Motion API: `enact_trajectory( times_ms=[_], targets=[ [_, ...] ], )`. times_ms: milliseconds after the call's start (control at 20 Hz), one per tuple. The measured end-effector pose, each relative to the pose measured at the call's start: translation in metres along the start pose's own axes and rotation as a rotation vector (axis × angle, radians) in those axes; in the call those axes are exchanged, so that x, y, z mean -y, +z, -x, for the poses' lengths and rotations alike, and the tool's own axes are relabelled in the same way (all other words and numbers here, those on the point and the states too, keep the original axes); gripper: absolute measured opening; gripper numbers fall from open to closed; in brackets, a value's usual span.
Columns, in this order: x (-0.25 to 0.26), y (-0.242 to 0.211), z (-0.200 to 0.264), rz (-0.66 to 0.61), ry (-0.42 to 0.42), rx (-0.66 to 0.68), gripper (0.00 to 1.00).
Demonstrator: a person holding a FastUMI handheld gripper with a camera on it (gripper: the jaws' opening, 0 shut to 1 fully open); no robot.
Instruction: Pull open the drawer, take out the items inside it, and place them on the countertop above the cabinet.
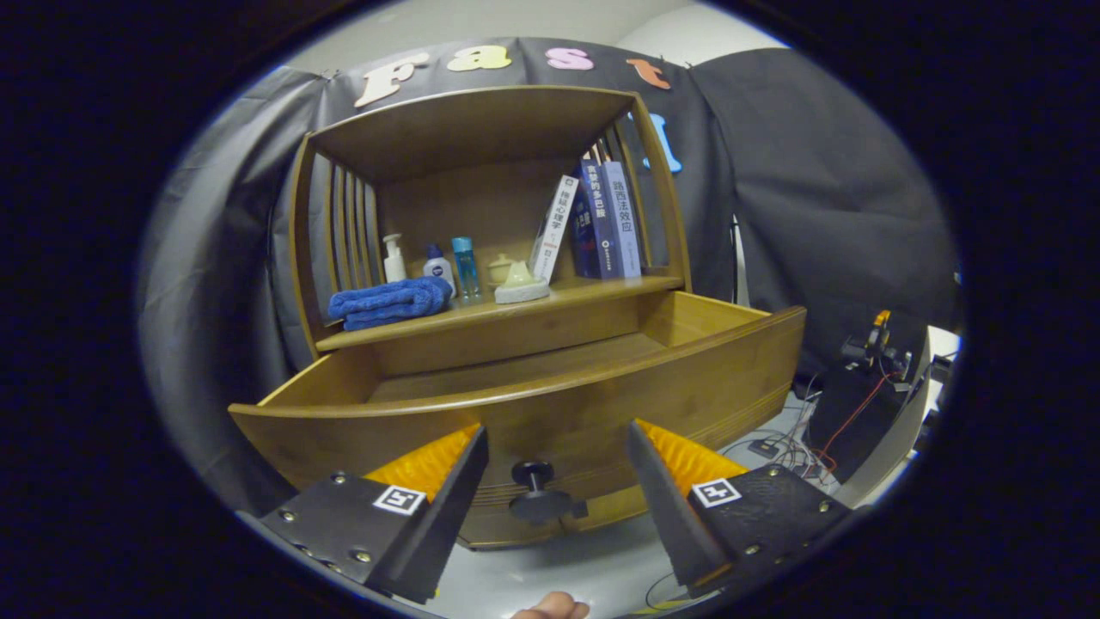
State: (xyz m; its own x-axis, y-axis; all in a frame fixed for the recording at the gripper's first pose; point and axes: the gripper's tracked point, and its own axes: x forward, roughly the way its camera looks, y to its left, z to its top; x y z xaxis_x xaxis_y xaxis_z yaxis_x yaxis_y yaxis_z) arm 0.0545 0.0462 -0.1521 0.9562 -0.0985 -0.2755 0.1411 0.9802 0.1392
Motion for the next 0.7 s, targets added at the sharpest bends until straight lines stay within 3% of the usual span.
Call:
enact_trajectory(
  times_ms=[700],
  targets=[
    [-0.005, 0.008, -0.024, 0.009, 0.040, 0.001, 0.97]
  ],
)
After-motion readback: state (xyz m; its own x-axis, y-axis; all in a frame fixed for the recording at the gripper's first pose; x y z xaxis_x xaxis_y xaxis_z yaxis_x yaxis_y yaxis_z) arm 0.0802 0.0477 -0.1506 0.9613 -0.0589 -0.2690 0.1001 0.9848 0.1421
